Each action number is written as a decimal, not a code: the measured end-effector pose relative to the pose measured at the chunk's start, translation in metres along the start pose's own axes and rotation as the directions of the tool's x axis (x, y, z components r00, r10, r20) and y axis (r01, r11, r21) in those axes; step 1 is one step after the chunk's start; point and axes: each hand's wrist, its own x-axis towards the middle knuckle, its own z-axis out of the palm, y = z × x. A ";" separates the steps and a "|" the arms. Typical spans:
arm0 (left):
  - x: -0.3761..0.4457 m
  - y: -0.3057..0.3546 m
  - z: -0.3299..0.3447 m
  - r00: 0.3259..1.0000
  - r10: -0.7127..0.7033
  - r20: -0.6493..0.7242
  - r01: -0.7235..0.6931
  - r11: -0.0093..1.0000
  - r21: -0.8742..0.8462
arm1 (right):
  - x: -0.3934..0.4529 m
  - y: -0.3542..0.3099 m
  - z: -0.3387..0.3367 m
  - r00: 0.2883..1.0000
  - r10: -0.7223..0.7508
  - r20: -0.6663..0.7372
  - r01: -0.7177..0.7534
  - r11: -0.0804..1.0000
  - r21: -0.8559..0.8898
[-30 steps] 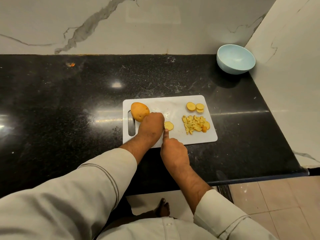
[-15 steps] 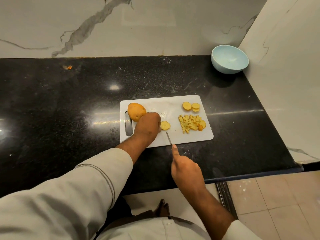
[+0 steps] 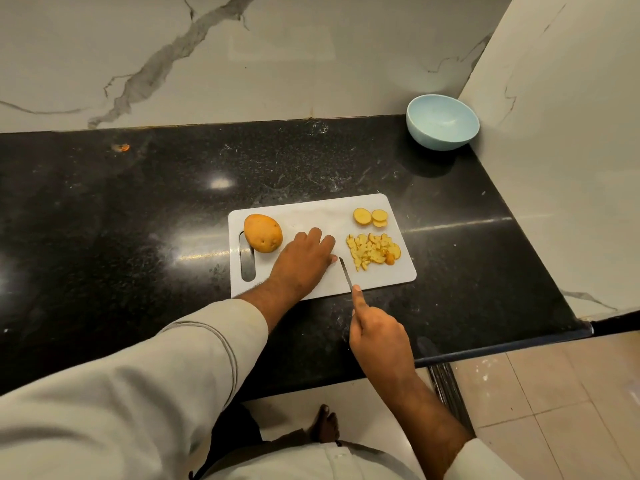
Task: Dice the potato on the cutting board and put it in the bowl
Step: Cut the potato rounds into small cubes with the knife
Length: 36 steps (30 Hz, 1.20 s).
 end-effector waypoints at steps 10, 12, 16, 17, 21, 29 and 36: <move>-0.005 0.003 0.008 0.999 0.012 -0.037 -0.010 1.000 0.029 | 0.015 -0.002 -0.001 1.000 0.010 -0.005 -0.010 0.999 0.045; -0.003 0.003 0.007 0.999 0.039 -0.017 -0.038 0.998 0.050 | 0.015 0.000 -0.002 1.000 0.018 -0.015 -0.017 0.998 0.056; -0.004 0.012 0.004 0.999 -0.054 -0.005 0.054 0.998 0.035 | 0.014 0.003 -0.005 1.000 0.016 -0.018 -0.015 0.998 0.057; -0.006 0.016 0.005 0.995 -0.100 -0.003 0.100 0.995 0.018 | 0.013 0.004 -0.006 1.000 0.019 -0.017 -0.018 0.998 0.056; -0.010 0.024 -0.002 0.936 -0.350 0.032 0.350 0.921 -0.171 | 0.014 0.009 -0.007 1.000 0.027 -0.016 -0.026 0.998 0.057; 0.002 -0.022 -0.040 0.931 0.007 0.364 0.055 0.986 -0.160 | 0.015 0.009 -0.004 1.000 0.022 0.009 -0.023 0.997 0.077; -0.003 -0.005 -0.023 0.914 -0.319 0.249 0.397 0.830 -0.392 | 0.019 0.000 -0.002 1.000 0.005 0.017 -0.006 0.998 0.062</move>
